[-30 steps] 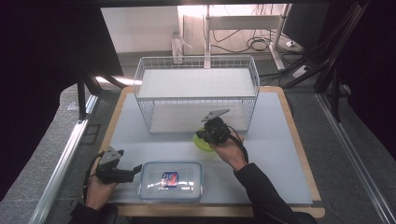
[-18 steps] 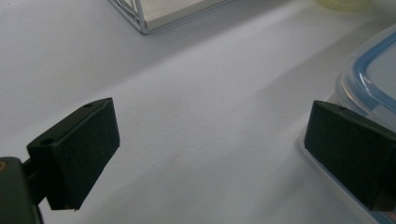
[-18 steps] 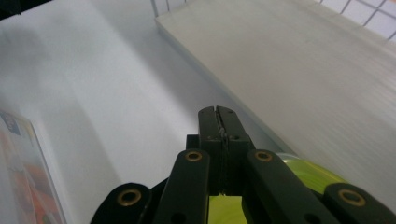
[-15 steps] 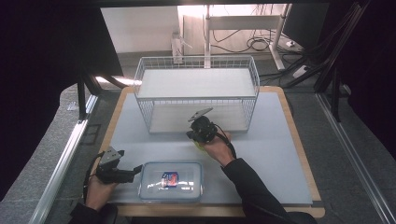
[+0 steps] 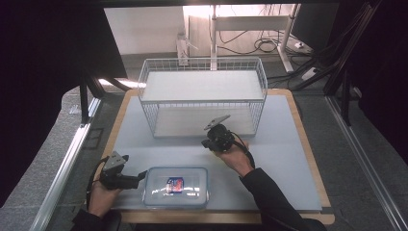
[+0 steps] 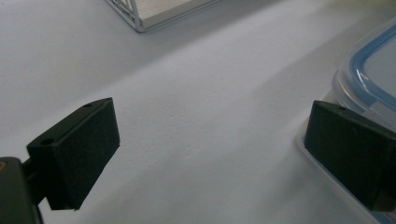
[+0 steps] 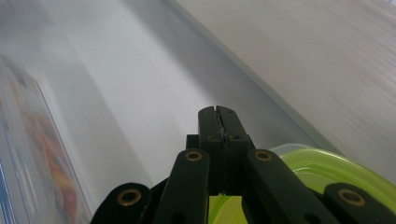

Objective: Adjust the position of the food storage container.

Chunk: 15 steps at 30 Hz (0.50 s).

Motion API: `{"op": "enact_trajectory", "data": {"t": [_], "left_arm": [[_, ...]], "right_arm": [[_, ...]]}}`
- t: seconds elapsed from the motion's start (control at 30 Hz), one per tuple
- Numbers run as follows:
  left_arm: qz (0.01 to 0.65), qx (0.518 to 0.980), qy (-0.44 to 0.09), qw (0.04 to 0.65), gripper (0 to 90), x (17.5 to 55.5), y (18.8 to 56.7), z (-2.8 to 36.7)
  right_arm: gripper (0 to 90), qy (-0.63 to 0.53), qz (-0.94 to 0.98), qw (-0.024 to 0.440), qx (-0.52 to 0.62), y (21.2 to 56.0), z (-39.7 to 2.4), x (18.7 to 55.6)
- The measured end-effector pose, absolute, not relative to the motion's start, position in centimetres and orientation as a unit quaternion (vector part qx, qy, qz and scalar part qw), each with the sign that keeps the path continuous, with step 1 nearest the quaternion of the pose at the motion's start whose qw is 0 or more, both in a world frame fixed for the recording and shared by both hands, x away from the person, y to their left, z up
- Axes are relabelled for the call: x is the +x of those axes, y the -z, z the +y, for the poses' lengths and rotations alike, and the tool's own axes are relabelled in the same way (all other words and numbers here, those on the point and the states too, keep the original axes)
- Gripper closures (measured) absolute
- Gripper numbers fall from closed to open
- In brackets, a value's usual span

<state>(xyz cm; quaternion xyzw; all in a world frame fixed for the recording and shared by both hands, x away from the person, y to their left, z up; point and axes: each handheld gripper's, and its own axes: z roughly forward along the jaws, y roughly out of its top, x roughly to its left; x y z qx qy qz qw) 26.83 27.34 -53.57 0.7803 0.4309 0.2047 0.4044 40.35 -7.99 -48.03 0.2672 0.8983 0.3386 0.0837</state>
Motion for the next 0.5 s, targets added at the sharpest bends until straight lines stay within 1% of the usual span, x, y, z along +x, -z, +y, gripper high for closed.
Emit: {"op": "enact_trajectory", "data": {"t": [0.5], "left_arm": [[0.433, 0.777, -0.207, 0.407, 3.3, 26.8, 53.5, 27.3]], "right_arm": [[89.8, -0.34, 0.883, 0.087, 0.312, 48.1, -13.2, 39.5]]}}
